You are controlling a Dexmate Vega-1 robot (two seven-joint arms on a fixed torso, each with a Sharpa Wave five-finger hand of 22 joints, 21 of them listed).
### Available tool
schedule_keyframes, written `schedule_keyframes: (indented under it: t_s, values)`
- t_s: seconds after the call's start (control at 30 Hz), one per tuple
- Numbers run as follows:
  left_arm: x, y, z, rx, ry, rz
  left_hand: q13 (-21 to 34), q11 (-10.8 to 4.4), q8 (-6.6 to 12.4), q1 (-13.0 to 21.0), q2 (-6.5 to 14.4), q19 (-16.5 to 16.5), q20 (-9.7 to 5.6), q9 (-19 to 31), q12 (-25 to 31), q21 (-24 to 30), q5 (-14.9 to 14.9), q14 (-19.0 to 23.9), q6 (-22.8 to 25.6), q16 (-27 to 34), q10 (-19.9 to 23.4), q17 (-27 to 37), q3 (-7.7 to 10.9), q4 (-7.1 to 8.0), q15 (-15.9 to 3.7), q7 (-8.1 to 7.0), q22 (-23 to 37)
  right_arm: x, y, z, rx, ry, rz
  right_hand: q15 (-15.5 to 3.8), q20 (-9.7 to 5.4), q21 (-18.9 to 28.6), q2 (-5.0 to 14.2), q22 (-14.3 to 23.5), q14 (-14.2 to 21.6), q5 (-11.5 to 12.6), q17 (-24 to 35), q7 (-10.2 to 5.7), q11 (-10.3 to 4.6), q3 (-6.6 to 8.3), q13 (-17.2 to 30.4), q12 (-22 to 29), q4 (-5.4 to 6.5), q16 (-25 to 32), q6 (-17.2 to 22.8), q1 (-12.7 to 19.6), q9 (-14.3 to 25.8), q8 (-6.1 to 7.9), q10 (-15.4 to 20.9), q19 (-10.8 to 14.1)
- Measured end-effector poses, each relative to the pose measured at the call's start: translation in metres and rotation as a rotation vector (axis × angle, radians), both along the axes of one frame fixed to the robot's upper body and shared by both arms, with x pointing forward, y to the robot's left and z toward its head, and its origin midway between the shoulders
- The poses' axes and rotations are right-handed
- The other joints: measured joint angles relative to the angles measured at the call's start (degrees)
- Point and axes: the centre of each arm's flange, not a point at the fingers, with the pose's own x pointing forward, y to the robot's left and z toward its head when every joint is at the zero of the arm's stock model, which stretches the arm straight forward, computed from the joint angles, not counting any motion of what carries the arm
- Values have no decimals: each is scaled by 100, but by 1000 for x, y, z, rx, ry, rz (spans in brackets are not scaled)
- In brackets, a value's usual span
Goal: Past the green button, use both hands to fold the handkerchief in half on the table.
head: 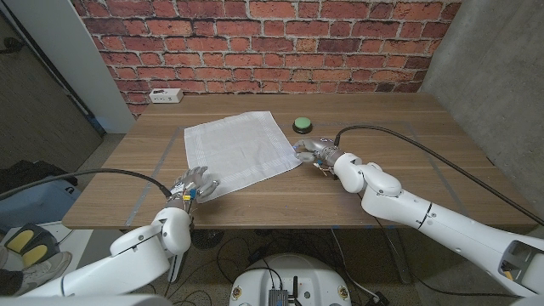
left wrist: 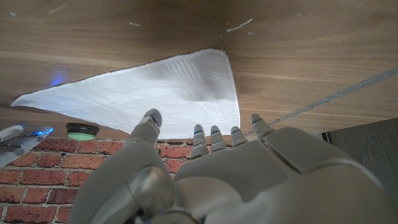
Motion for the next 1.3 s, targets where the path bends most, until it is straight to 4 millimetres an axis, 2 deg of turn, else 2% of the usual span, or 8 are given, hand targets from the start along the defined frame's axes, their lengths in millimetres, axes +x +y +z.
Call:
schedule_keyframes:
  t_s: [0.2,0.33,0.63,0.67,1.0,1.3]
  values:
    - [-2,2,-3,12,22,29,0,0,15,82,24,19,19,0,0,-22,0,0,62,0,0,0,23,-23,0,1,0,-1,3,-3,-22,0,-1,-17,-53,-46,-46,0,-79,0,0,-30,-49,12,0,-49,-100,-62,-30,149,0,-2,-93,11]
    - [-4,-1,-4,24,35,43,0,0,15,127,70,19,19,0,0,-22,0,0,103,0,0,0,50,-50,0,25,0,-1,6,-5,-52,-5,-9,-27,-83,-53,-59,0,-177,0,-16,-72,-154,23,0,-101,-156,-124,-72,247,0,-24,-198,-20]
    - [-6,8,-7,51,64,111,0,-11,15,331,137,19,19,0,-25,-62,0,-42,195,-25,-13,0,126,-125,41,10,0,-1,14,-9,-75,-2,-3,-12,-147,-89,-108,0,-361,0,-44,-195,-296,90,0,-166,-271,-243,-362,679,-1,-87,-489,-84]
    - [-6,-1,-5,65,62,95,0,-32,15,342,148,19,19,0,-28,-62,0,-41,195,-29,-33,0,126,-125,41,10,0,0,12,-9,-113,-10,-33,-10,-155,-89,-116,0,-382,0,-44,-199,-292,76,1,-166,-289,-256,-399,696,-1,-87,-526,-92]
    - [-8,1,-5,88,67,126,0,-40,15,466,153,19,18,0,-46,-106,0,-41,194,-28,-42,0,150,-149,41,11,0,1,18,-12,-150,-7,-49,1,-216,-133,-119,0,-553,24,-70,-295,-346,124,1,-166,-351,-323,-523,1129,-1,-87,-657,-153]
    - [-10,-2,-4,97,61,124,0,-38,15,512,152,19,18,0,-45,-106,0,-41,194,-28,-43,0,174,-173,41,11,1,6,18,-14,-216,-2,-96,1,-215,-165,-144,0,-553,48,-80,-369,-377,171,1,-166,-399,-323,-490,1454,-1,-63,-687,-153]
